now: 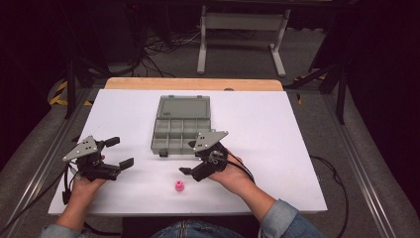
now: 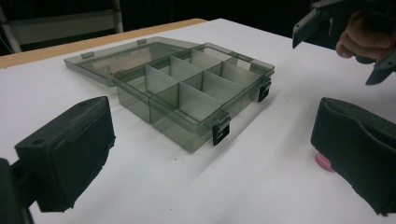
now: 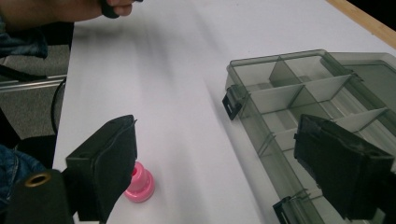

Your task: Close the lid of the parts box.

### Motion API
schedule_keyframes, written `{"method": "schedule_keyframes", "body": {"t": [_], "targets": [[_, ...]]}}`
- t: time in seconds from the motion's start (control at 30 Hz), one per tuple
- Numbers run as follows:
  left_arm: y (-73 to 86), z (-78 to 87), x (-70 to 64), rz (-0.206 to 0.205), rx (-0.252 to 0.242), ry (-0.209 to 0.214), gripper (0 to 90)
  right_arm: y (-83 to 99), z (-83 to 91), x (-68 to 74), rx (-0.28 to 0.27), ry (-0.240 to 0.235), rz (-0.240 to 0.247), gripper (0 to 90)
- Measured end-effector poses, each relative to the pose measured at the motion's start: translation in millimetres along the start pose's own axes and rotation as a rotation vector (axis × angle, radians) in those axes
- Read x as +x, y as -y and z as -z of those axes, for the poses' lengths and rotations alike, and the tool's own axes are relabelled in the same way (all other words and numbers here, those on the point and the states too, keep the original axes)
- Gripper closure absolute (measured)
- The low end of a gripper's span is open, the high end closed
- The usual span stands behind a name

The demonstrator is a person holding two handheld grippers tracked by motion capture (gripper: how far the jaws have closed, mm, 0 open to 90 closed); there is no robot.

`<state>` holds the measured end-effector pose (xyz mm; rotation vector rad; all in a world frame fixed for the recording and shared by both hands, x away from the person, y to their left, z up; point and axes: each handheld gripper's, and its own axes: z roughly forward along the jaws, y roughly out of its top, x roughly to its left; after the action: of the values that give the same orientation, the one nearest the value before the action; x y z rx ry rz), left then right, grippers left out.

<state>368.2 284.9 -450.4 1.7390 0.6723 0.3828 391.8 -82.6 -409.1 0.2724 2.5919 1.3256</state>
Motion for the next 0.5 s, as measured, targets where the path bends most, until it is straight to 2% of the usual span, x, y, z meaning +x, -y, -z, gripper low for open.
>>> {"method": "schedule_keyframes", "body": {"t": [0.3,0.5], "targets": [[0.3,0.1,0.2,-0.002,-0.004,0.000,0.6,5.8,-6.8,12.2,0.033,-0.041,0.028,18.1],[0.2,-0.1,-0.1,-0.007,-0.003,0.000,0.6,9.2,-10.3,19.1,0.055,-0.066,0.029,18.9]]}}
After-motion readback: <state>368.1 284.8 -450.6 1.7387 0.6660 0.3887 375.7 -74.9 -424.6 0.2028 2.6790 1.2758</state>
